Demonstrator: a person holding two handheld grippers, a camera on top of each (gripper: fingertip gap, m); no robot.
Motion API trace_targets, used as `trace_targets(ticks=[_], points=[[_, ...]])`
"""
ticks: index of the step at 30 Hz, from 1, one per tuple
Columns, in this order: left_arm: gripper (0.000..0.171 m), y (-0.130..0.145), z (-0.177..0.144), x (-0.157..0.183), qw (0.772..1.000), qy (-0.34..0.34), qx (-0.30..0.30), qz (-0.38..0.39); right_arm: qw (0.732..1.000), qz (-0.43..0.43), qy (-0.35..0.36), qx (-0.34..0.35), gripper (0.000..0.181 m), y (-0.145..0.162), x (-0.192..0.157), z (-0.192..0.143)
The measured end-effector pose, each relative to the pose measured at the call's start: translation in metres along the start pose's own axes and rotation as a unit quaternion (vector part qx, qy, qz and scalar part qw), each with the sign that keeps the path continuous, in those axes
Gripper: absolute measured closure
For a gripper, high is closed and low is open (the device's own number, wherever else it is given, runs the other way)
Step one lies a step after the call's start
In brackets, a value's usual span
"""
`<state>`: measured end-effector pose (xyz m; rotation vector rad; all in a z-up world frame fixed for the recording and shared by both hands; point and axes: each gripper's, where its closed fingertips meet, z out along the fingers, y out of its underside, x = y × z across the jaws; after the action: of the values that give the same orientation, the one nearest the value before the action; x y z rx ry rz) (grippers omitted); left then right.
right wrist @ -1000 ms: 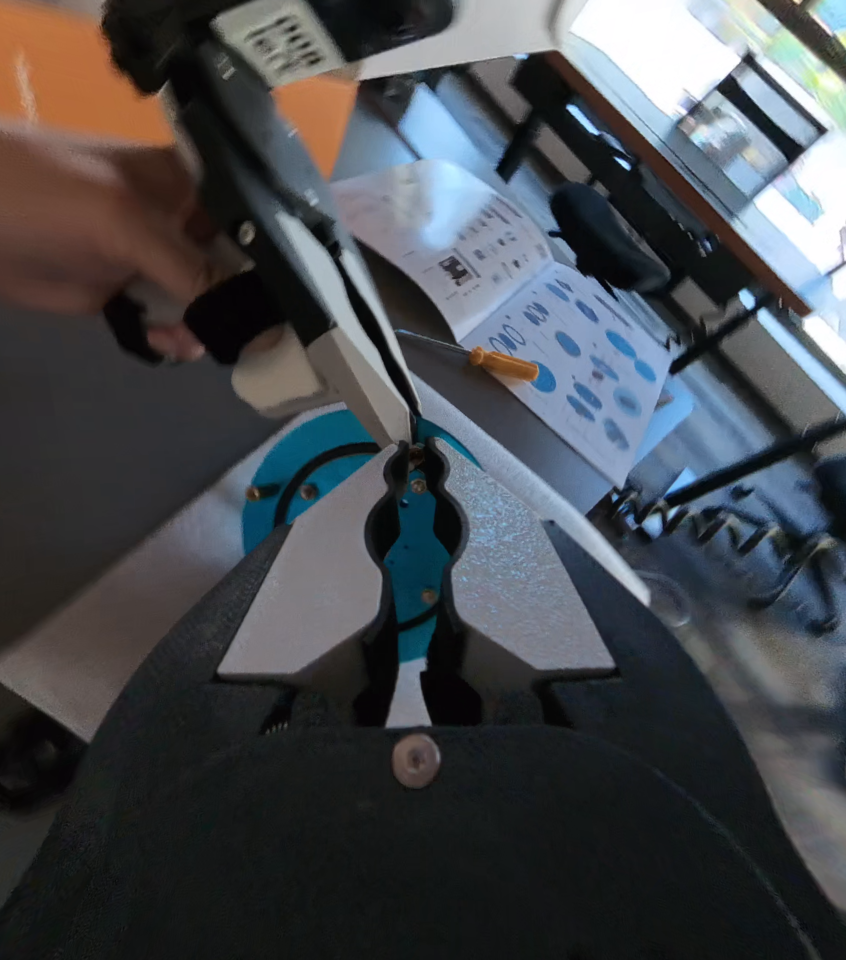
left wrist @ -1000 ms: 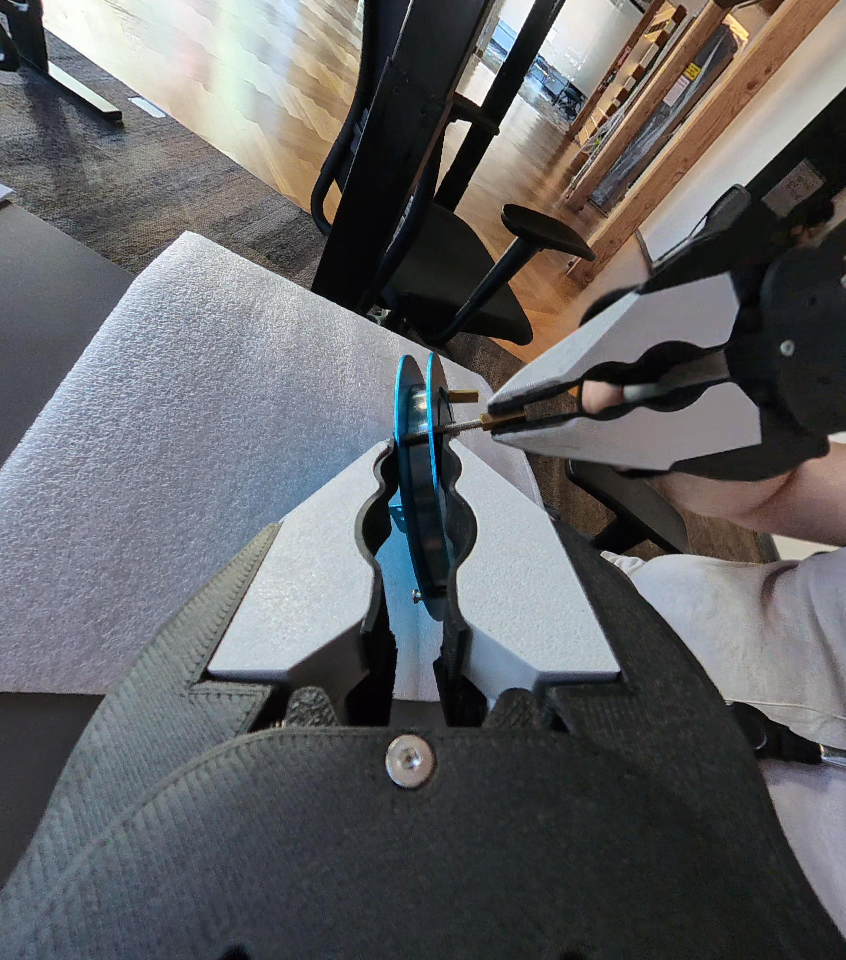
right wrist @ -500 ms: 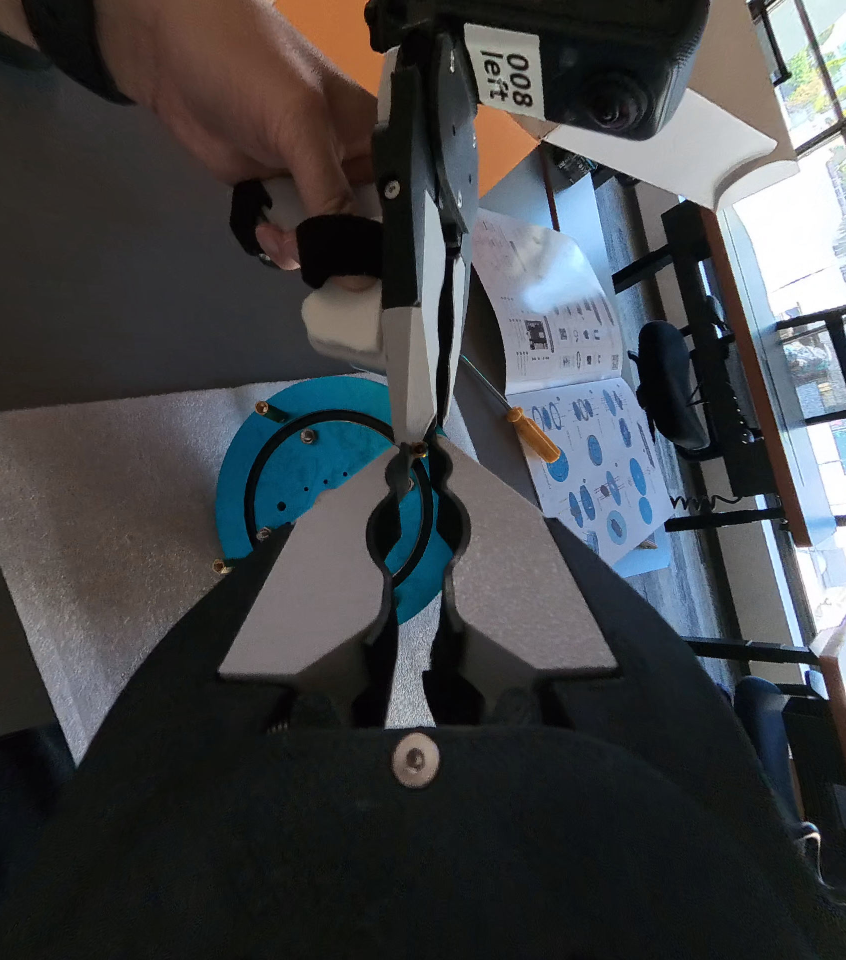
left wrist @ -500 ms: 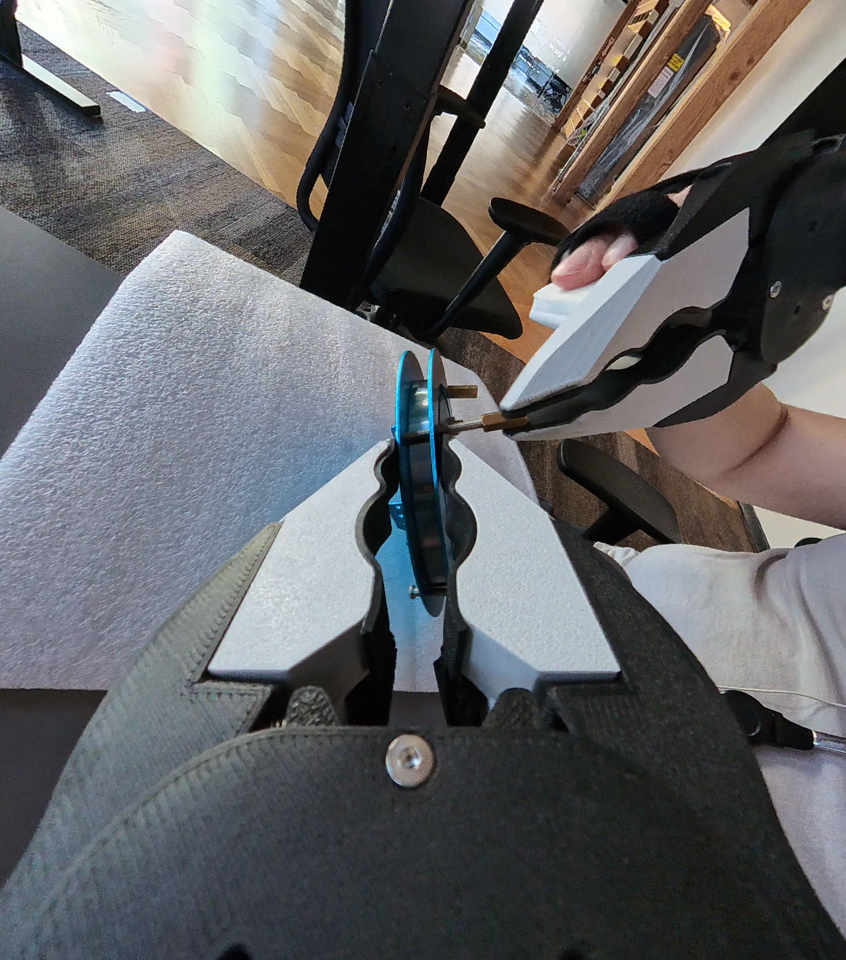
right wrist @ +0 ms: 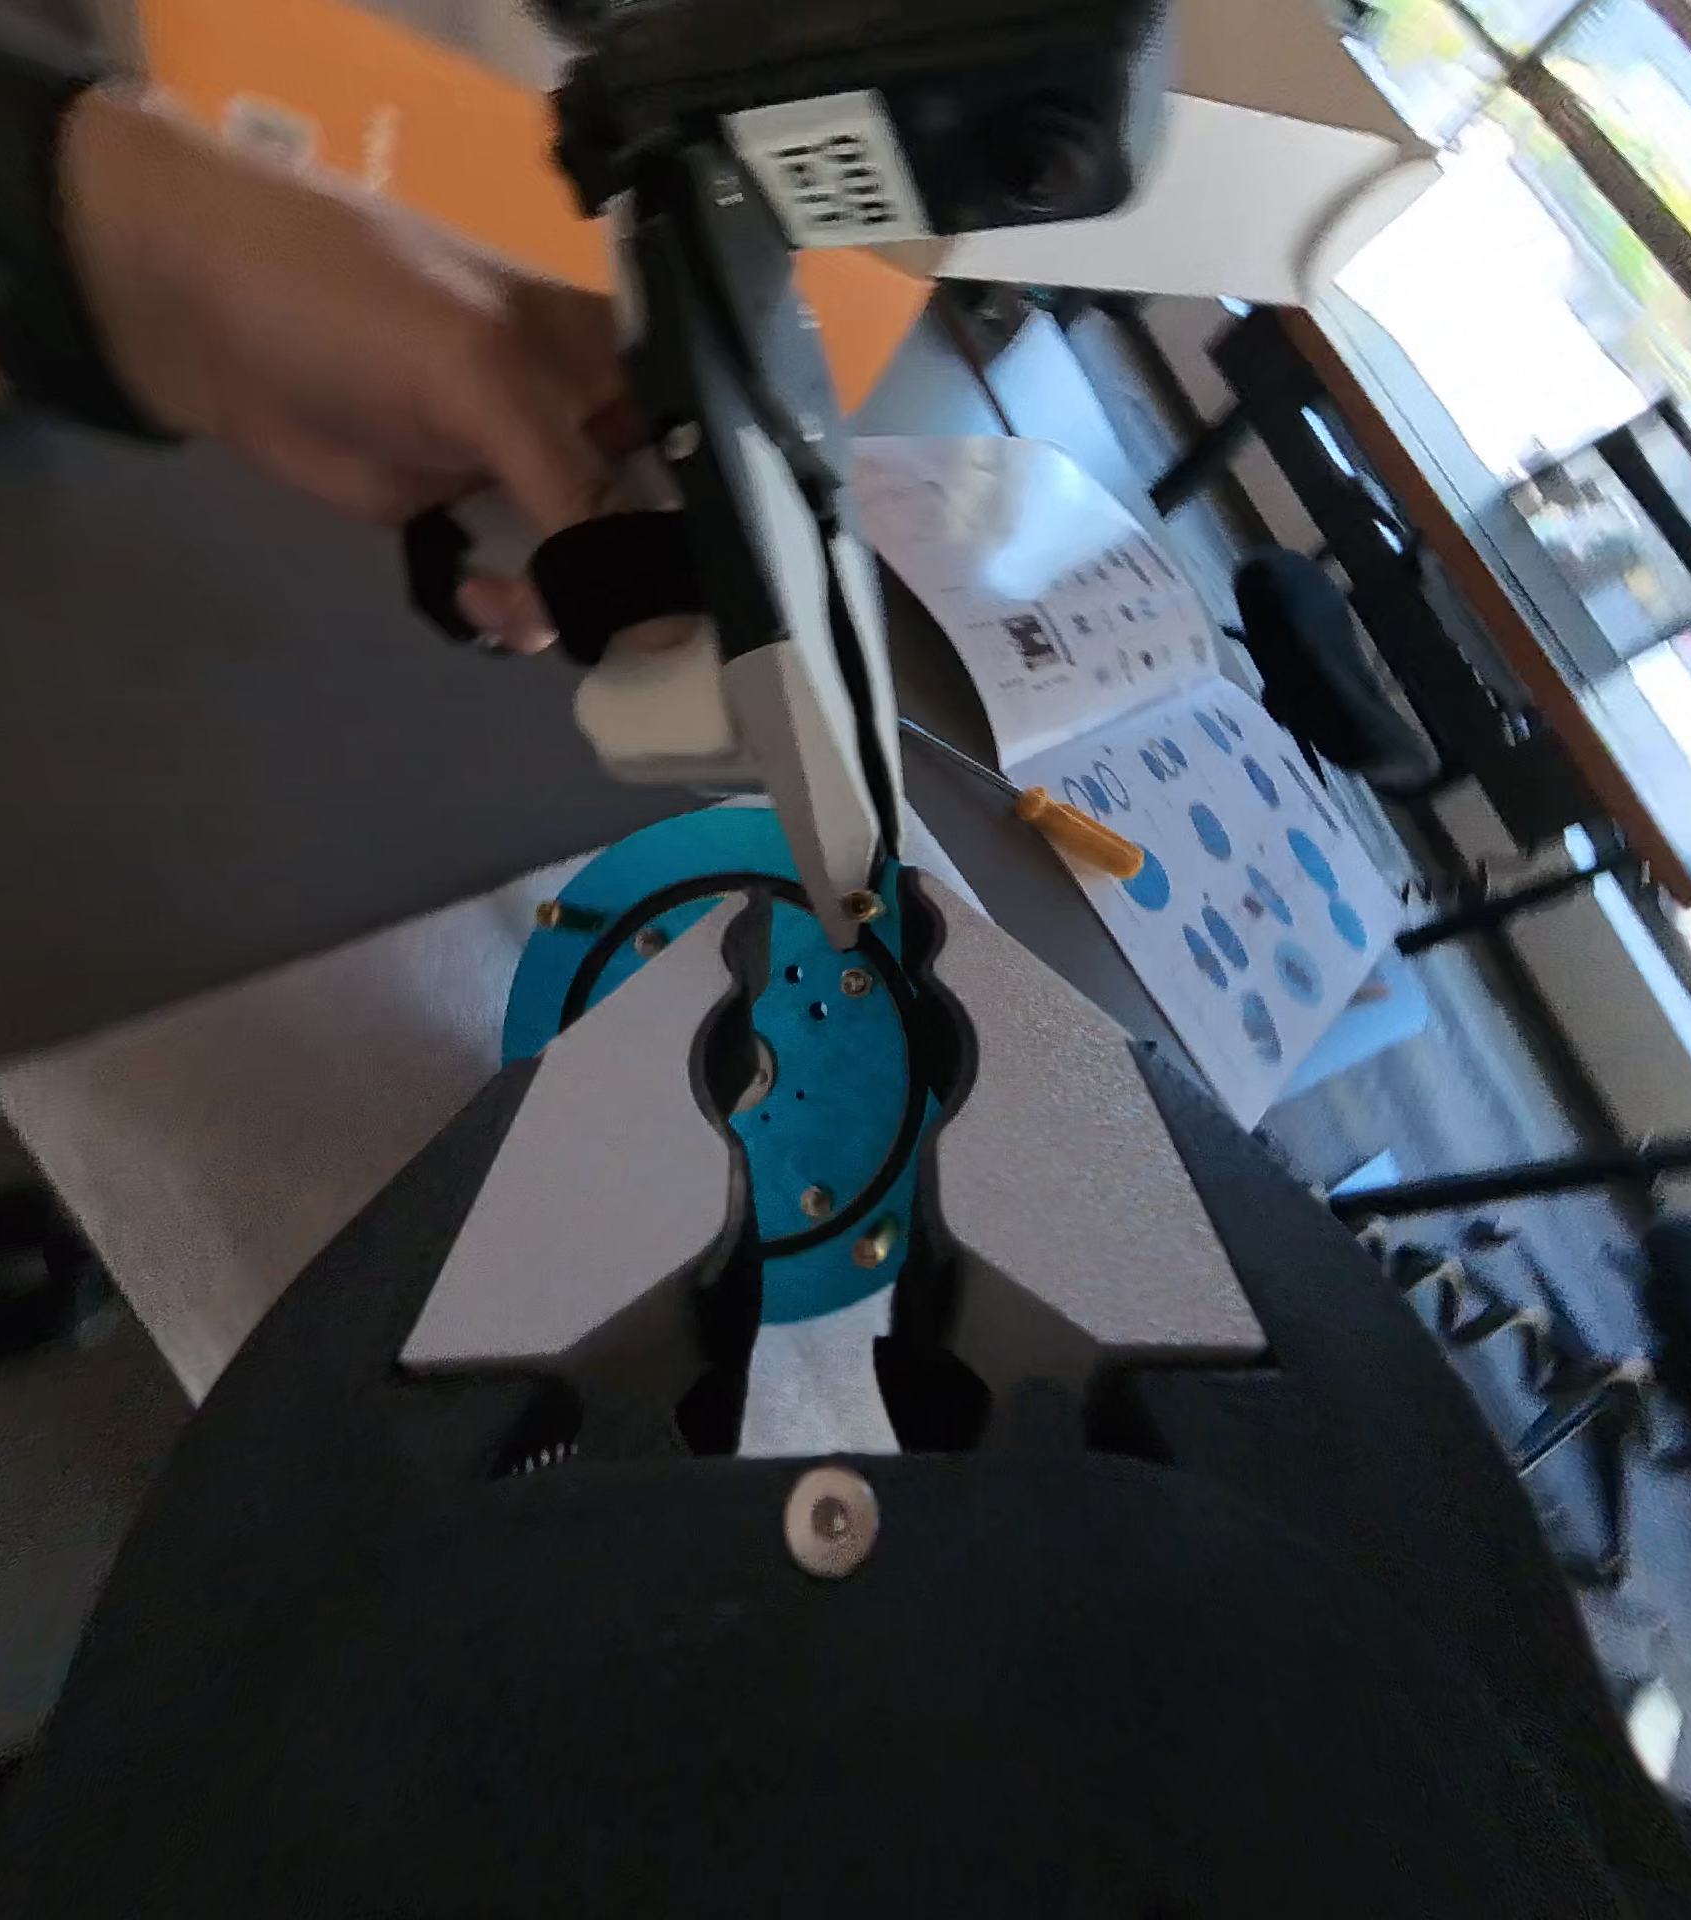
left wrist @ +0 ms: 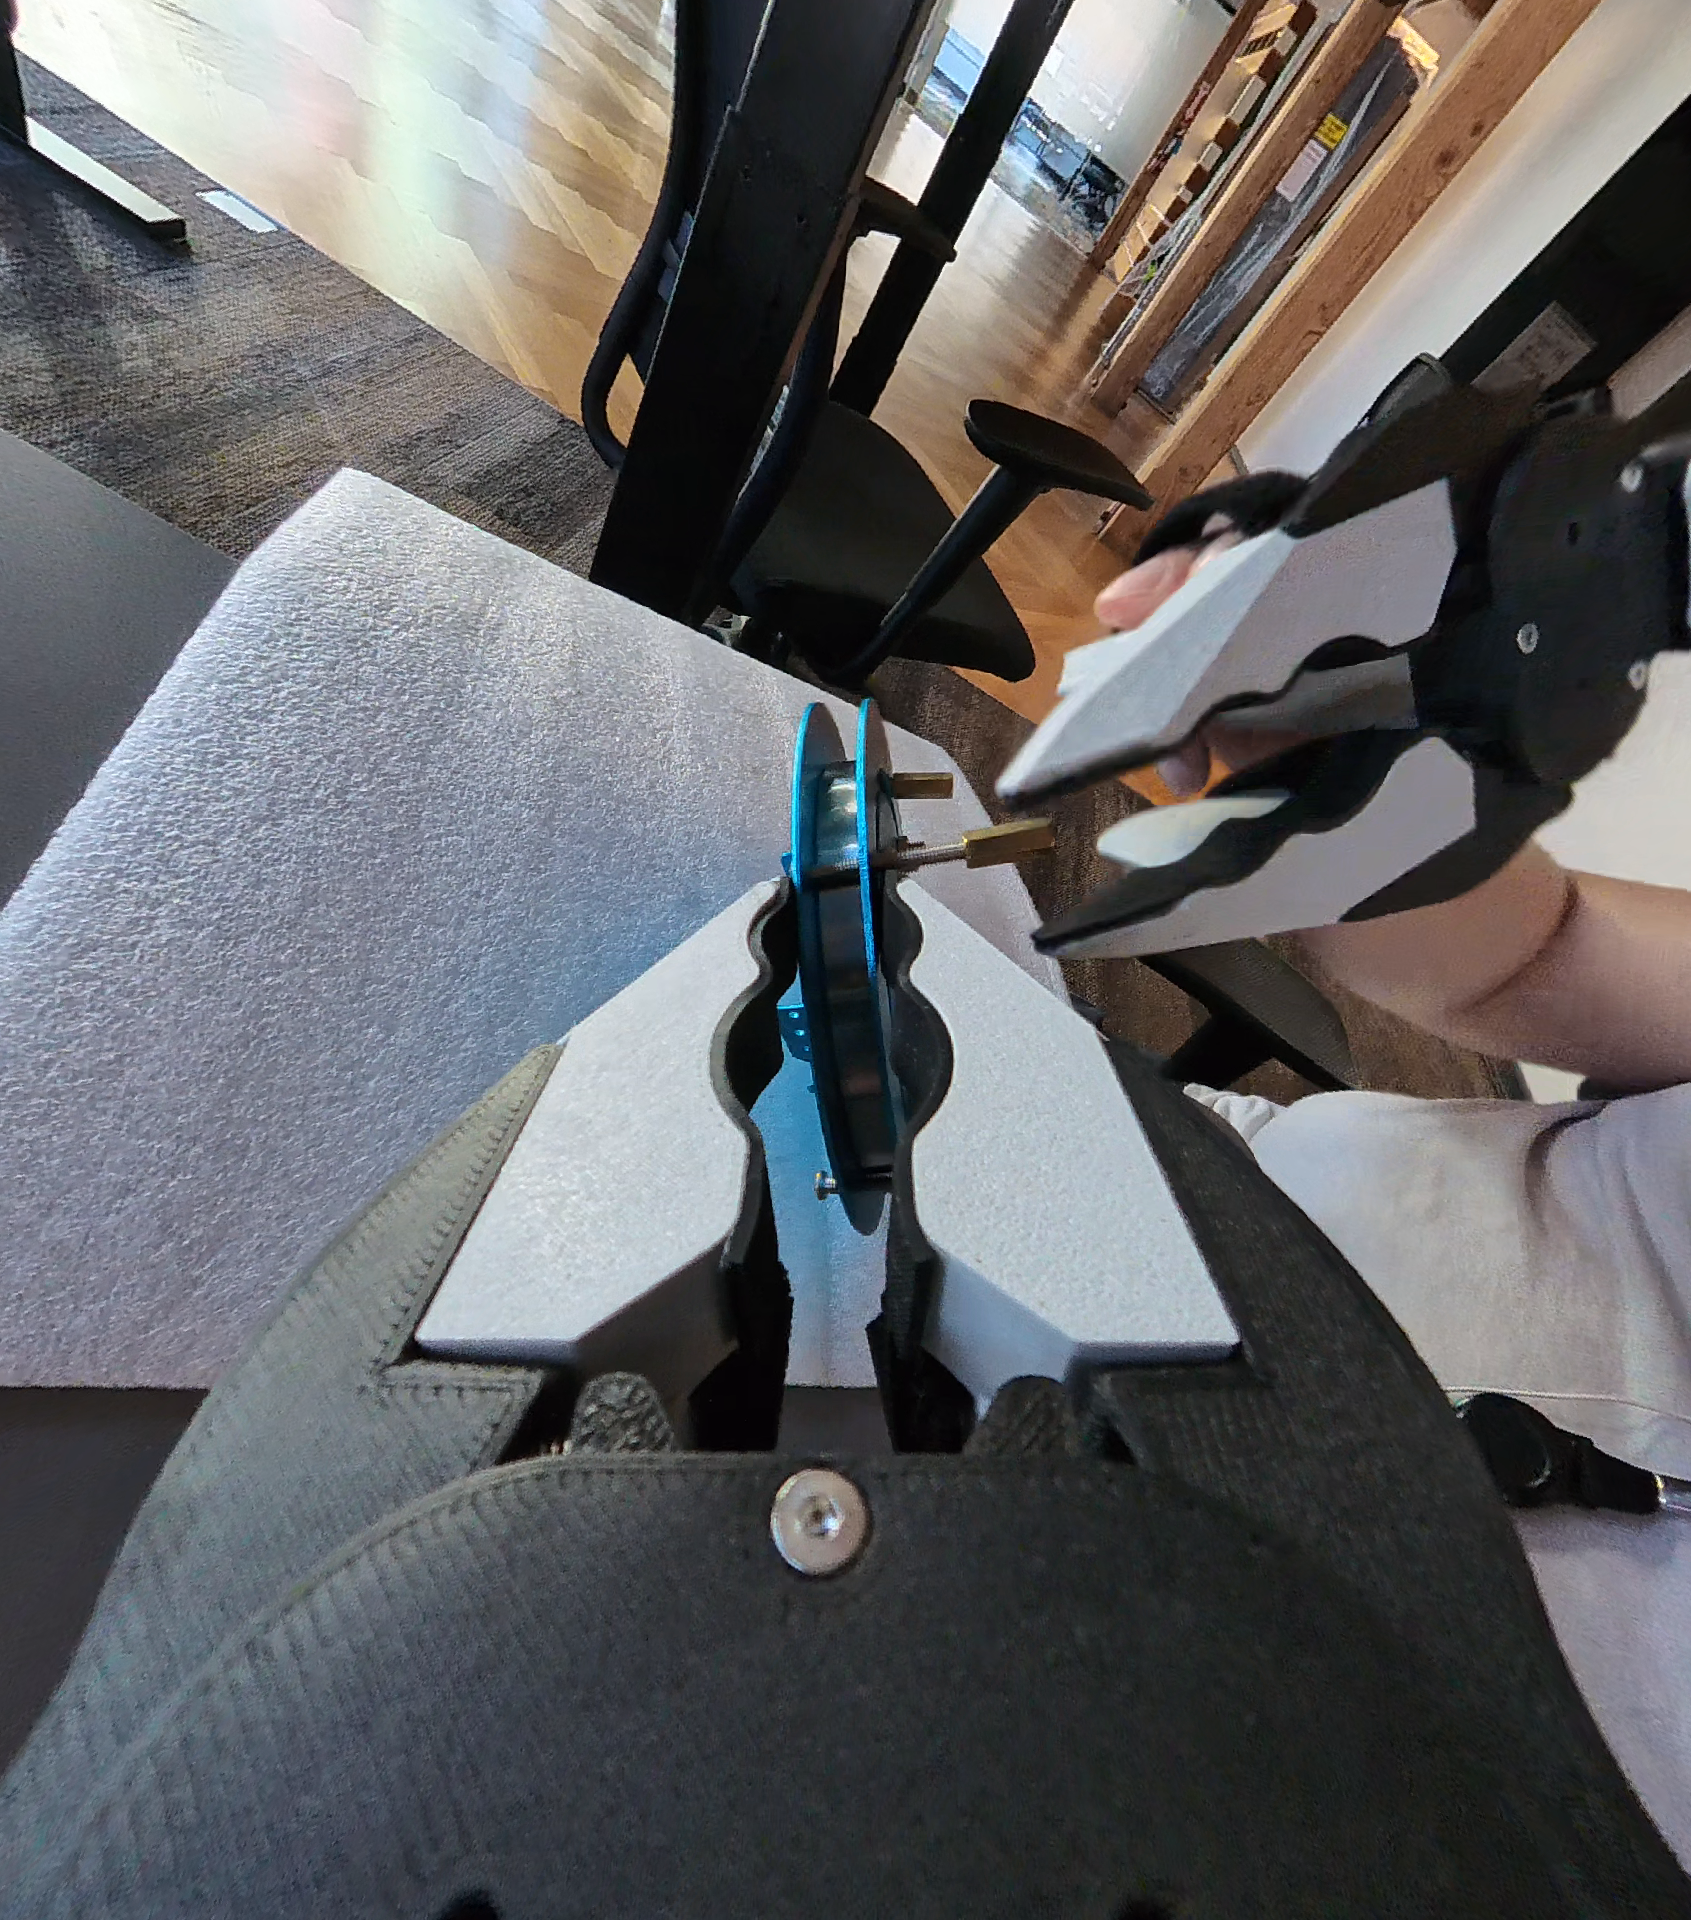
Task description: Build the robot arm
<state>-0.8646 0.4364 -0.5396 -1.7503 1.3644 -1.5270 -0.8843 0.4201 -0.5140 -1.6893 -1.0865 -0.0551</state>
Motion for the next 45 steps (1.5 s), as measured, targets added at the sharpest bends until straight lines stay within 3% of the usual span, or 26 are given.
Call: trace_targets(ticks=[3,6,10,13,16,18,20,22,26,33,37,39,42,45], points=[[0.158,0.000,0.000,-0.001,1.000,0.000,-0.002,0.001,0.991,-0.122,-0.033,-0.031,0.162,0.005,-0.002,-0.002],[0.158,0.001,-0.001,-0.002,1.000,-0.001,-0.003,0.002,0.986,-0.151,-0.028,-0.060,0.176,0.003,0.003,0.001],[0.158,0.001,0.000,-0.003,1.000,-0.001,0.001,-0.005,0.994,-0.071,-0.017,-0.083,0.176,0.004,0.006,0.003],[0.157,0.001,0.001,-0.004,1.000,-0.007,0.001,-0.005,0.995,0.013,0.061,-0.074,0.176,0.006,0.009,0.002],[0.158,0.000,0.003,-0.004,1.000,-0.012,0.000,-0.002,0.978,0.154,0.134,-0.052,0.177,0.008,0.011,-0.001],[0.158,0.000,0.003,-0.003,1.000,-0.009,0.000,-0.003,0.972,0.176,0.151,-0.039,0.177,0.007,0.010,-0.001],[0.158,0.000,0.002,-0.003,1.000,-0.007,0.001,-0.004,0.983,0.123,0.131,-0.042,0.174,0.005,0.008,0.000],[0.158,0.001,0.002,-0.004,1.000,-0.007,0.000,-0.003,0.994,0.035,0.092,-0.041,0.159,0.002,0.006,0.000],[0.157,0.001,0.002,-0.005,1.000,-0.006,-0.002,-0.002,0.989,-0.127,0.036,-0.064,0.176,0.002,0.004,0.000],[0.158,0.001,0.003,-0.005,1.000,-0.005,-0.003,0.001,0.970,-0.204,0.028,-0.130,0.174,0.005,0.009,0.003],[0.157,0.001,0.003,-0.007,1.000,-0.012,-0.002,0.001,0.982,-0.122,0.024,-0.145,0.177,0.007,0.010,0.005],[0.157,0.002,0.003,-0.009,1.000,-0.021,-0.002,0.003,0.989,0.010,0.051,-0.142,0.177,0.008,0.013,0.006],[0.158,0.001,0.004,-0.008,1.000,-0.024,-0.004,0.005,0.961,0.238,0.117,-0.075,0.178,0.009,0.013,0.004],[0.157,0.001,0.004,-0.007,1.000,-0.022,-0.002,0.004,0.960,0.242,0.133,-0.048,0.177,0.008,0.013,0.003]])
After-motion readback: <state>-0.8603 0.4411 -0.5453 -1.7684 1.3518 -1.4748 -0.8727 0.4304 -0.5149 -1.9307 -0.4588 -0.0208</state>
